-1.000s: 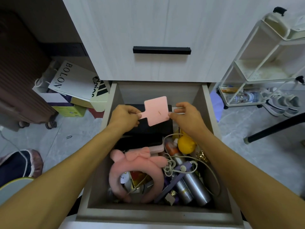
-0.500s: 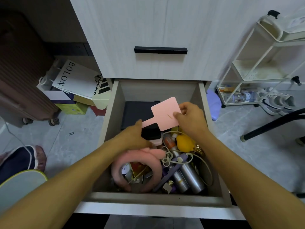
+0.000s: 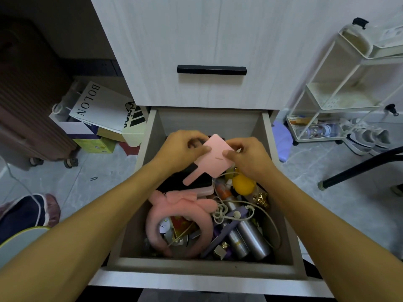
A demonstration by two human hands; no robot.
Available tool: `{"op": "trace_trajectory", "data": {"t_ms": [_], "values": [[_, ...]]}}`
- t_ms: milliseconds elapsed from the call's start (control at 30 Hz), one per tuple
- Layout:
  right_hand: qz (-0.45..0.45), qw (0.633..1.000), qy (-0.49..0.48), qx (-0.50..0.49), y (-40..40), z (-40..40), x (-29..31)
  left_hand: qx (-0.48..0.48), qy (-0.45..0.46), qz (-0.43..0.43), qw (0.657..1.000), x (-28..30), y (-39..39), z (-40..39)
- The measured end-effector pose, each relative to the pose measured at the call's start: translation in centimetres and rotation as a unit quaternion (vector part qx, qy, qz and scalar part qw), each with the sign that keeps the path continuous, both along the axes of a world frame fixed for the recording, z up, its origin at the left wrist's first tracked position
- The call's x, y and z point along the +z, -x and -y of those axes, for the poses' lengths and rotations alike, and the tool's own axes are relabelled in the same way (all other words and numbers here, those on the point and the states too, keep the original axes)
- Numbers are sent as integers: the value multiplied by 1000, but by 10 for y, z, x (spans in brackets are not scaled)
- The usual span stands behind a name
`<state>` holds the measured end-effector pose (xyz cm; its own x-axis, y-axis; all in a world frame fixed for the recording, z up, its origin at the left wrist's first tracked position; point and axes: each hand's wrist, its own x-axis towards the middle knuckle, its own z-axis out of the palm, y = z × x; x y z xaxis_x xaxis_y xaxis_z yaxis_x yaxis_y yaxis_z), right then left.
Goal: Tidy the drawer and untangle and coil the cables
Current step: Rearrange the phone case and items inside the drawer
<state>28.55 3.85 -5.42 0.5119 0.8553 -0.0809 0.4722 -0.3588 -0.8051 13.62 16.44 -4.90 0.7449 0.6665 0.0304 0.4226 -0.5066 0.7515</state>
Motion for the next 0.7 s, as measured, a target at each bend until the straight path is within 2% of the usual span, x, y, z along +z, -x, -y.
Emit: {"op": "trace_trajectory", "data": {"t_ms": [100,167,200,267,300,400,467,533,600,667,700], "values": [[-10,998,-31,-56,0,-7,0,73,13,-11,997,-4,-8,-8],[-5,996,-23,-87,-1,-12,-2,193,120,1,974,-15,-10,-20],[1,996,-12,-91,-1,-15,-4,259,208,26,943,-21,-10,-26],[4,996,16,-83,-1,-19,-9,358,378,79,850,-33,-11,-33],[5,997,28,-73,-1,-21,-13,383,425,100,814,-41,-11,-34],[20,997,50,-48,2,-26,-25,417,492,166,746,-65,-13,-33],[41,997,58,-35,3,-26,-33,432,515,199,713,-75,-14,-26],[57,996,62,-29,3,-23,-40,450,508,196,708,-83,-11,-22],[62,996,59,-25,2,-20,-44,446,493,148,732,-89,-7,-21],[69,996,57,-14,1,-18,-46,412,444,52,794,-88,-4,-21],[75,995,60,-6,1,-18,-47,382,374,-12,845,-87,-2,-21]]}}
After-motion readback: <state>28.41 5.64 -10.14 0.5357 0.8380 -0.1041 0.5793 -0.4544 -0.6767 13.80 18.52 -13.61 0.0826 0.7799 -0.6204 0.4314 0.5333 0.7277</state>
